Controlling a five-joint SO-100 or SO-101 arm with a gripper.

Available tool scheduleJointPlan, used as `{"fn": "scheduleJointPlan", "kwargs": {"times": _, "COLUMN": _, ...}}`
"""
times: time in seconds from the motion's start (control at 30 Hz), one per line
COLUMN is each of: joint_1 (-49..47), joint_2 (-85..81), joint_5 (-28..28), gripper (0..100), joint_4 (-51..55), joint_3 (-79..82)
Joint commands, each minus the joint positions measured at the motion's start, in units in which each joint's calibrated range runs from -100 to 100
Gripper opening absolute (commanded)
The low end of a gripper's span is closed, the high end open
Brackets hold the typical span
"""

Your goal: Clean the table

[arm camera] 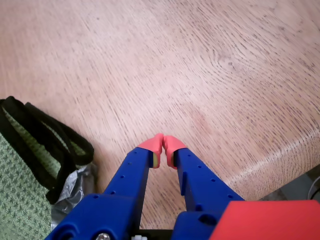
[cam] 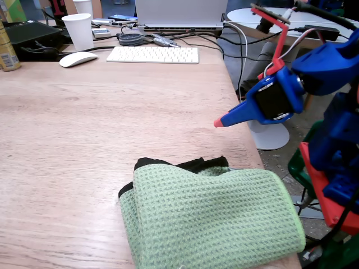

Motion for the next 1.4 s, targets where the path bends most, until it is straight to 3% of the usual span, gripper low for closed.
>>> {"fn": "scheduleJointPlan", "kwargs": {"times": 0.0, "joint_1": 0.4, "joint_2": -0.4, "joint_5": 0.3, "gripper": 0, "joint_4": -0.8, "joint_3": -1.1}}
{"fn": "scheduleJointPlan", "kwargs": {"times": 1.37, "joint_1": 0.4, "joint_2": -0.4, "joint_5": 0.3, "gripper": 0, "joint_4": -0.8, "joint_3": -0.3}}
